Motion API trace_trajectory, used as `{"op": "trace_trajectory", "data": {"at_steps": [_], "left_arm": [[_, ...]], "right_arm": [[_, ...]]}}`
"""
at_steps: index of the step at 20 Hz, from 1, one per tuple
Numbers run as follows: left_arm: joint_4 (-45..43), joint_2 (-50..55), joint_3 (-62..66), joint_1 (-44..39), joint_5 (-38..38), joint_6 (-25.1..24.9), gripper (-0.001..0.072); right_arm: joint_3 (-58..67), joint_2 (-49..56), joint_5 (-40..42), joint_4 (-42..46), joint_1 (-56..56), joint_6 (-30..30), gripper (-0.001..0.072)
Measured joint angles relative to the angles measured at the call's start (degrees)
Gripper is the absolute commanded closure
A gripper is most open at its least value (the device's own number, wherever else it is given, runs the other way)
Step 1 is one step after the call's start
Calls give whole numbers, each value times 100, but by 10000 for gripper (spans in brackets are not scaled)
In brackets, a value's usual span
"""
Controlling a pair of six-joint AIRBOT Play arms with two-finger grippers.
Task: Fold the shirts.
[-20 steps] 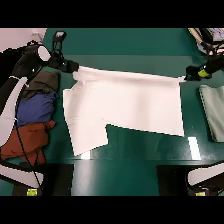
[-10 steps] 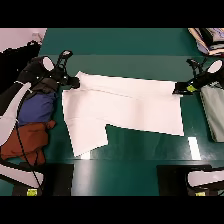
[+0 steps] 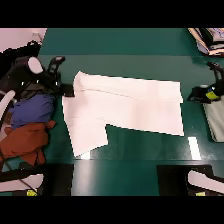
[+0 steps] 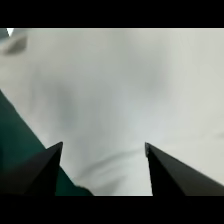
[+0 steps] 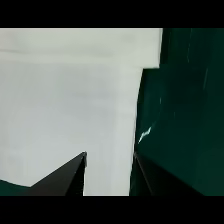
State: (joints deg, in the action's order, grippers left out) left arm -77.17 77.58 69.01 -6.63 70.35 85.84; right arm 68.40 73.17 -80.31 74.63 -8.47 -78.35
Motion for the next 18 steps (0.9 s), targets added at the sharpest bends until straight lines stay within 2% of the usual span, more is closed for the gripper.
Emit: {"op": "trace_trajectory", "data": {"at_steps": [8,14,18], "left_arm": [[229,-1869,-2800,-2,-234,719,105],[916,-2122,-3668,-2,-1108,728,106],[1370,-2155,-3814,-2,-1447,494,107]], "right_arm": [[-1226,-1145,48,-96,-334,33,352],[-1384,-1287,66,-461,-352,92,352],[-1405,-1300,59,-531,-354,103,352]]}}
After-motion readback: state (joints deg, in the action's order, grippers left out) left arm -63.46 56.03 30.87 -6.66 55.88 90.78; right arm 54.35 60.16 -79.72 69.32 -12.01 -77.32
